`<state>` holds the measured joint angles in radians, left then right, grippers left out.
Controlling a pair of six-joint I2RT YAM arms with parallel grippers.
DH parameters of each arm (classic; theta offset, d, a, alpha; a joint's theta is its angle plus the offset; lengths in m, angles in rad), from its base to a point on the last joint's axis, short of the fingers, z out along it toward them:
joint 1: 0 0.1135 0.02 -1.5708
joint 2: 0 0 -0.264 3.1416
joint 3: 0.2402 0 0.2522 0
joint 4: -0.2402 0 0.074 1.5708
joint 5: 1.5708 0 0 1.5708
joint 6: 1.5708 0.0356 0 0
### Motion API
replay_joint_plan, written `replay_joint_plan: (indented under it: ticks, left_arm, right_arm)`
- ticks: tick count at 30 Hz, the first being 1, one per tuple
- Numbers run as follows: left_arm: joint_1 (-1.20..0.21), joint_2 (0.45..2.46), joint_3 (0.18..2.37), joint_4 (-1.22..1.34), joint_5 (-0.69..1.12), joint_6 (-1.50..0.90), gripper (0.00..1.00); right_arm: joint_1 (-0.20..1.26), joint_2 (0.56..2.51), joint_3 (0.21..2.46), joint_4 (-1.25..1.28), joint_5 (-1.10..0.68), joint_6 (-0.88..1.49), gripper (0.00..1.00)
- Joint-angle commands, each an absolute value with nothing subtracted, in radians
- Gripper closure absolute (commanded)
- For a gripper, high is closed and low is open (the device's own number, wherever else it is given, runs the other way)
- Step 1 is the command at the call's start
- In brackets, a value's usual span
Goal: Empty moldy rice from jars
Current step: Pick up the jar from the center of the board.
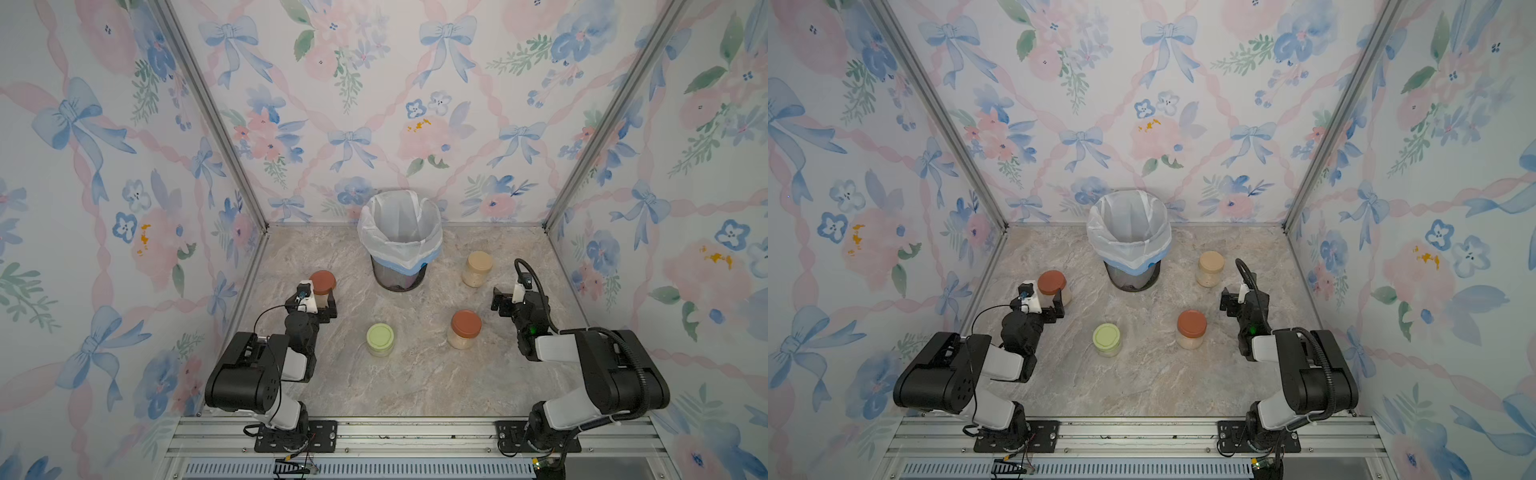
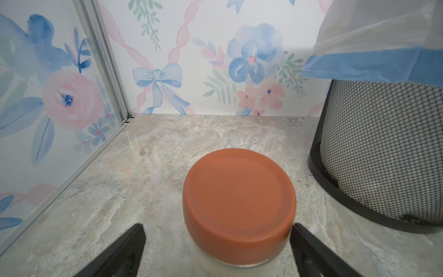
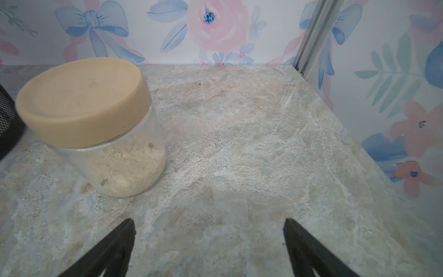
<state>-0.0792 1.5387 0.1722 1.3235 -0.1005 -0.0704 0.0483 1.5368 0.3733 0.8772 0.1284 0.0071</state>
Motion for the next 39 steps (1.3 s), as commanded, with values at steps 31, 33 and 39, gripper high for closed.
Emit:
replay_joint_plan:
  ticks: [31,33,39]
  left_arm:
    - [-0.087,1.437,0.214,1.225,-0.118,-0.049,0.02]
    - [-0.089,1.38,0.218,1.171,-0.124,-0.05,0.02]
    - [-0.093,1.237,0.22,1.069,-0.121,-0.08,0.02]
  right_arm:
    - [0.076,1.456,0.56,0.507,0.245,0.006,0.02]
    - [0.081,1.455,0.599,0.431,0.28,0.003,0.03]
    - [0.097,1.386,0.652,0.282,0.305,0.04,0.02]
